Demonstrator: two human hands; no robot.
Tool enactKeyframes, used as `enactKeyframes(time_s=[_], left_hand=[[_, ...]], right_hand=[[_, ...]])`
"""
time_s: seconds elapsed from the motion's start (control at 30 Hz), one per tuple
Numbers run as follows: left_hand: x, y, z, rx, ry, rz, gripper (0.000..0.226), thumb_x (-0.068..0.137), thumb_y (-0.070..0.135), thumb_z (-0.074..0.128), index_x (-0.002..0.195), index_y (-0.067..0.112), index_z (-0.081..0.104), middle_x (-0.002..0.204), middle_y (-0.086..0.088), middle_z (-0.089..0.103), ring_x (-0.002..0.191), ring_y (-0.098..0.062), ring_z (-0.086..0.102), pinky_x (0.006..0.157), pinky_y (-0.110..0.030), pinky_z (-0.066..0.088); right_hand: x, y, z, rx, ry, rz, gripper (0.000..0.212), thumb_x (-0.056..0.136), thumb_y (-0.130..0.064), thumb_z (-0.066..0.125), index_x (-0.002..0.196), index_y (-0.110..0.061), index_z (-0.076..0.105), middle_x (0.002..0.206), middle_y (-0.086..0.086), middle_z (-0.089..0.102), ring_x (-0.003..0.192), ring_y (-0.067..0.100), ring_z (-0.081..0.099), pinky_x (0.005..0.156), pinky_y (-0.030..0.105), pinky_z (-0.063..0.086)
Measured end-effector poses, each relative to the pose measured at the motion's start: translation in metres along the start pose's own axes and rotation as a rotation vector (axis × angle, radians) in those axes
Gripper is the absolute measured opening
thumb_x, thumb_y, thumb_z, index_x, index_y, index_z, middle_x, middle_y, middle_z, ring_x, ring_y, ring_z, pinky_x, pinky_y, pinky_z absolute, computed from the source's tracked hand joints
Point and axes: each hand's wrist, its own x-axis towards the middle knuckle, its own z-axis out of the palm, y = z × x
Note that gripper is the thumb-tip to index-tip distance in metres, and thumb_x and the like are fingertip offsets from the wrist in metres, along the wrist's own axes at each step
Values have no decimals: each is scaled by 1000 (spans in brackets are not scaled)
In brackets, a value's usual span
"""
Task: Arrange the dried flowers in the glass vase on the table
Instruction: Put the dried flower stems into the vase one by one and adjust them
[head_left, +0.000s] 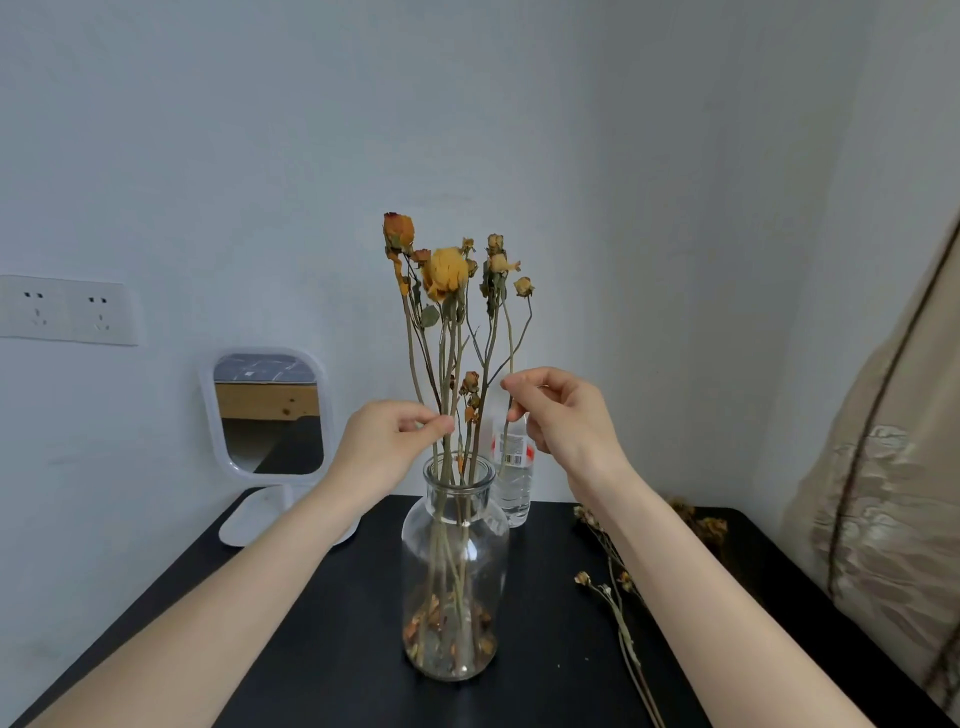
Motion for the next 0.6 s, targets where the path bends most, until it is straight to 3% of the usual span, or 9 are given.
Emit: enactKeyframes(time_s=[0.13,0.23,0.3,0.4,0.47,0.53,0.6], left_hand=[[-7,-7,-1,27,65,-43,15,77,34,71,84,21,76,74,11,67,75,-6,59,61,-14,38],[-20,-16,2,26,201,-12,12,75,36,73,81,27,70,61,9,57,62,-6,53,54,-9,36],[-30,-26,7,-47,233,-42,24,70,45,72,84,29,60,69,8,54,66,-4,52,55,-7,38],[-41,-41,21,-128,67,-155,70,49,64,68,106,29,46,102,13,53,95,-3,52,76,-14,38],[-44,-48,32,-122,-34,-185,94,41,70,70,121,30,39,113,15,48,104,-2,48,83,-19,35],[-45,-49,42,-116,-79,-164,93,39,74,72,118,37,38,112,21,47,101,4,47,81,-16,36],[-42,-49,51,-95,-61,-146,83,40,73,70,111,37,45,112,19,51,104,0,50,86,-23,44]], right_hand=[[1,4,2,-40,-1,1,14,90,-15,59,92,-4,66,60,0,59,35,0,42,39,10,34],[2,7,2,-74,7,7,17,89,-17,60,94,-3,66,61,-1,61,45,5,43,43,12,38],[2,9,3,-96,11,6,17,89,-18,60,94,-2,66,63,-1,62,50,8,44,48,14,39],[1,11,5,-119,9,-17,14,90,-16,59,90,-4,66,64,0,62,45,-2,48,62,17,39],[0,11,6,-123,12,-29,11,90,-15,59,89,-7,66,65,0,63,45,-5,49,66,19,39],[1,11,7,-132,27,-49,10,90,-16,59,89,-10,66,66,0,63,48,-4,51,67,19,41],[1,10,8,-161,29,-76,9,90,-18,58,89,-12,65,67,0,63,49,-3,51,64,17,40]])
